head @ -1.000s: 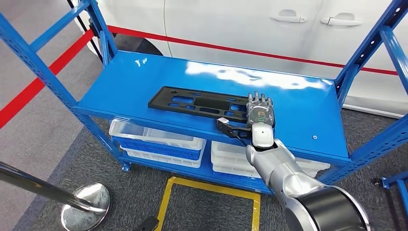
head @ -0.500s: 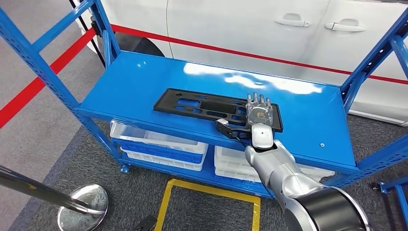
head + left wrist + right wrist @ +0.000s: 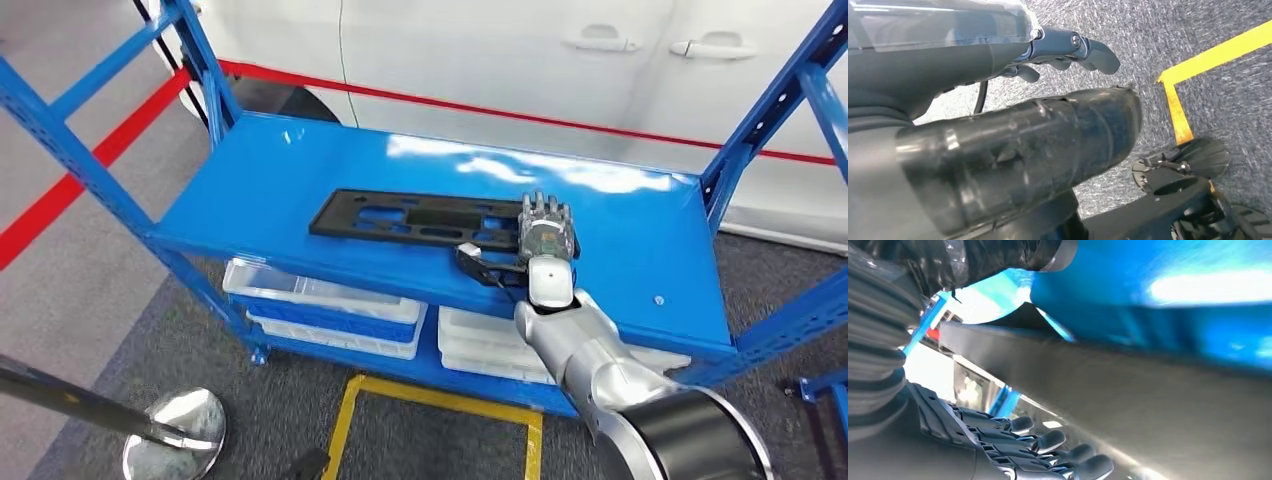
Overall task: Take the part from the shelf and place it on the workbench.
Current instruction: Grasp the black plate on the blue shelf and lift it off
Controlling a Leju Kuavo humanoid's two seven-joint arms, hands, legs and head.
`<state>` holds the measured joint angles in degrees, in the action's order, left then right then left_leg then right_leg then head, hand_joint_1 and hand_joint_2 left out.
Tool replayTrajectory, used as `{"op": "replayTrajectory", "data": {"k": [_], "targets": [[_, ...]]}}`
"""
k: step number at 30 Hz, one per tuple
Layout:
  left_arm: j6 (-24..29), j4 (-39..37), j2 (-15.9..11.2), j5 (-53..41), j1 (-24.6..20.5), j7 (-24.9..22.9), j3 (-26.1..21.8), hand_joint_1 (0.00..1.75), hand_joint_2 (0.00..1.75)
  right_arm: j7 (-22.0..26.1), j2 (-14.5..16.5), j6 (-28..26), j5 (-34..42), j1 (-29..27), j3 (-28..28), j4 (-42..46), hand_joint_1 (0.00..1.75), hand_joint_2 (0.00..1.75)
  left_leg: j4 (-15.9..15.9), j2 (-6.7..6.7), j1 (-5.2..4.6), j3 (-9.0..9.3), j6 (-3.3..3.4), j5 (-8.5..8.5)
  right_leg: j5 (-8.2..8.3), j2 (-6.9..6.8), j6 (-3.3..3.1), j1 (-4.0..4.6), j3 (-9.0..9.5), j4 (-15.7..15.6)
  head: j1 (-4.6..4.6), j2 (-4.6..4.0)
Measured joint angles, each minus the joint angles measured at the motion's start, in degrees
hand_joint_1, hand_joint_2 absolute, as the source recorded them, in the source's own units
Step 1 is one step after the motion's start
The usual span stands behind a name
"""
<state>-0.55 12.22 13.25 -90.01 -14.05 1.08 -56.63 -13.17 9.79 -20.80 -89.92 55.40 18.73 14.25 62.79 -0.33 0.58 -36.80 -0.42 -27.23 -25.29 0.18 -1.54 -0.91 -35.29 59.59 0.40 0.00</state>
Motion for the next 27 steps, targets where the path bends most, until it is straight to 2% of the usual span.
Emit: {"op": "replayTrajectory", "data": {"k": [2, 3, 4, 5, 7, 8, 9, 10, 13, 14, 15, 17, 18, 19, 20, 22, 23, 24, 25, 27], "targets": [[-0.2, 0.0, 0.0, 0.0, 0.0, 0.1, 0.0, 0.00, 0.00, 0.0, 0.0, 0.0, 0.0, -0.1, 0.0, 0.0, 0.00, 1.75, 7.5, 0.04, 0.16, -3.67, -0.47, -3.08, -0.50, 0.06, -0.41, 0.04, 0.14, -0.1, -0.02, 0.00], [-0.2, 0.0, 0.0, 0.0, 0.1, 0.1, 0.0, 0.00, 0.00, 0.0, 0.0, -0.1, 0.0, -0.1, 0.0, 0.0, 0.00, 1.75, 10.4, 0.05, 0.21, -5.22, -0.57, -3.69, -0.64, 0.04, -0.45, 0.08, 0.28, 0.0, -0.02, 0.00], [-0.2, 0.0, 0.0, 0.0, 0.3, 0.2, 0.0, 0.00, 0.00, 0.0, 0.0, -0.1, 0.0, -0.2, 0.0, 0.0, 0.00, 1.75, 11.7, 0.05, 0.22, -6.07, -0.60, -3.41, -0.81, 0.05, -0.48, 0.11, 0.49, 0.1, -0.02, 0.00], [-0.2, 0.0, 0.0, 0.0, 0.3, 0.2, 0.0, 0.00, 0.00, 0.0, 0.0, -0.2, 0.0, -0.3, 0.0, 0.0, 0.00, 1.75, 10.5, 0.06, 0.22, -5.72, -0.53, -2.01, -0.88, 0.04, -0.40, 0.11, 0.76, 0.2, -0.02, 0.00], [0.1, 0.0, 0.0, 0.1, 0.4, 0.3, 0.0, 0.00, 0.00, 0.0, 0.0, -0.3, 0.0, -0.3, -0.1, 0.0, 0.00, 1.75, 3.2, 0.04, 0.14, -2.56, -0.08, 2.11, -1.12, 0.09, -0.16, 0.13, 1.35, 0.3, 0.00, 0.00], [0.3, 0.0, 0.0, 0.1, 0.3, 0.3, 0.0, 0.00, 0.00, 0.0, 0.0, -0.3, 0.0, -0.3, -0.1, 0.0, 0.00, 1.75, -0.3, 0.02, -0.03, -0.94, 0.23, 3.51, -1.28, 0.14, 0.04, 0.20, 1.48, 0.2, -0.01, 0.00], [0.5, 0.0, 0.0, 0.0, 0.2, 0.2, 0.0, 0.00, 0.00, 0.0, 0.0, -0.4, 0.0, -0.3, -0.2, 0.0, 0.00, 1.75, -2.7, 0.02, -0.20, 0.11, 0.52, 4.10, -1.35, 0.18, 0.28, 0.24, 1.48, 0.2, -0.01, 0.00], [0.5, 0.0, 0.0, 0.0, 0.1, 0.2, 0.0, 0.00, 0.00, 0.0, 0.0, -0.4, 0.1, -0.3, -0.3, 0.0, 0.00, 1.75, -3.7, 0.00, -0.38, 0.56, 0.77, 3.97, -1.38, 0.21, 0.54, 0.26, 1.41, 0.1, -0.01, 0.00], [0.7, 0.0, 0.0, 0.0, 0.1, 0.1, 0.0, 0.00, 0.00, 0.1, 0.0, -0.5, 0.1, -0.3, -0.4, 0.1, 0.00, 1.75, -4.8, 0.03, -0.22, 1.12, 1.57, 3.89, -1.78, 0.15, 1.49, 0.35, 1.40, 0.1, 0.02, 0.00], [0.7, 0.0, 0.0, 0.0, 0.1, 0.2, 0.0, 0.00, 0.00, 0.1, 0.0, -0.6, 0.2, -0.3, -0.5, 0.1, 0.00, 1.75, -5.3, 0.07, -0.07, 1.46, 1.93, 3.98, -2.51, 0.10, 1.73, 0.39, 1.03, 1.1, 0.06, 0.00], [0.7, 0.0, 0.0, 0.0, 0.0, 0.1, 0.0, 0.00, 0.00, 0.1, 0.0, -0.6, 0.3, -0.3, -0.7, 0.1, 0.00, 1.75, -5.6, 0.12, 0.07, 1.76, 2.27, 4.05, -3.79, 0.06, 1.89, 0.41, -0.04, 3.4, 0.10, 0.00], [0.7, 0.0, 0.0, 0.0, -0.1, 0.1, 0.0, 0.00, 0.00, 0.2, -0.1, -0.7, 0.8, -0.5, -1.2, 0.1, 0.88, 1.75, -5.7, 0.17, -0.02, 1.92, 2.71, 3.90, -6.93, 0.05, 2.02, 0.28, -3.83, 10.7, 0.13, 0.00], [0.7, 0.0, 0.0, 0.0, -0.1, 0.0, 0.0, 0.00, 0.00, 0.3, -0.1, -0.7, 1.2, -0.8, -1.6, 0.0, 1.31, 1.75, -5.6, 0.16, -0.04, 1.93, 2.80, 3.80, -7.86, 0.05, 2.11, 0.22, -5.76, 14.0, 0.13, 0.00], [0.8, 0.0, 0.0, 0.0, 0.0, 0.0, 0.0, 0.00, 0.00, 0.5, -0.1, -0.8, 1.7, -1.0, -2.1, 0.0, 1.75, 1.75, -5.5, 0.13, -0.05, 1.95, 2.84, 3.66, -7.69, 0.03, 2.20, 0.14, -6.90, 15.5, 0.12, 0.00], [0.8, 0.0, 0.0, 0.0, 0.0, -0.1, 0.0, 0.00, 0.00, 0.7, -0.1, -0.8, 2.2, -1.1, -2.6, 0.0, 1.75, 1.75, -5.3, 0.06, -0.04, 1.98, 2.80, 3.47, -6.38, 0.01, 2.24, 0.07, -6.91, 14.8, 0.13, 0.00], [0.8, 0.0, 0.0, 0.0, 0.0, -0.1, 0.0, 0.00, 0.00, 1.3, -0.1, -0.9, 3.1, -1.1, -3.7, 0.0, 1.75, 1.75, -4.6, -0.07, 0.00, 2.02, 2.48, 2.85, -2.14, -0.08, 2.11, -0.03, -4.18, 7.9, 0.13, 0.00], [0.8, 0.0, 0.0, 0.0, 0.0, -0.1, 0.0, 0.00, 0.00, 1.4, -0.1, -0.9, 3.4, -1.1, -4.2, 0.0, 1.75, 1.75, -4.1, -0.12, -0.10, 1.91, 2.19, 2.50, -0.74, -0.10, 1.97, 0.04, -2.60, 4.4, 0.13, 0.00], [0.8, 0.0, 0.0, 0.0, 0.0, -0.1, 0.1, 0.00, 0.00, 1.6, 0.0, -0.8, 3.5, -1.1, -4.7, 0.0, 1.75, 1.75, -3.7, -0.14, -0.19, 1.75, 1.90, 2.26, -0.05, -0.09, 1.77, 0.12, -1.54, 2.0, 0.11, 0.00], [0.9, 0.0, 0.0, 0.0, -0.1, -0.1, 0.1, 0.00, 0.00, 1.7, 0.0, -0.8, 3.6, -1.1, -5.0, 0.0, 1.75, 1.75, -3.5, -0.13, -0.27, 1.62, 1.61, 2.12, -0.09, -0.05, 1.58, 0.23, -1.11, 1.1, 0.08, 0.00], [0.9, 0.0, 0.0, 0.0, -0.1, -0.1, 0.1, 0.00, 0.00, 1.9, 0.0, -0.7, 3.6, -0.9, -5.5, 0.1, 1.75, 1.75, -3.6, -0.09, -0.27, 1.68, 1.05, 2.09, -0.12, 0.07, 1.12, 0.31, -0.94, 0.9, 0.02, 0.00]]}}
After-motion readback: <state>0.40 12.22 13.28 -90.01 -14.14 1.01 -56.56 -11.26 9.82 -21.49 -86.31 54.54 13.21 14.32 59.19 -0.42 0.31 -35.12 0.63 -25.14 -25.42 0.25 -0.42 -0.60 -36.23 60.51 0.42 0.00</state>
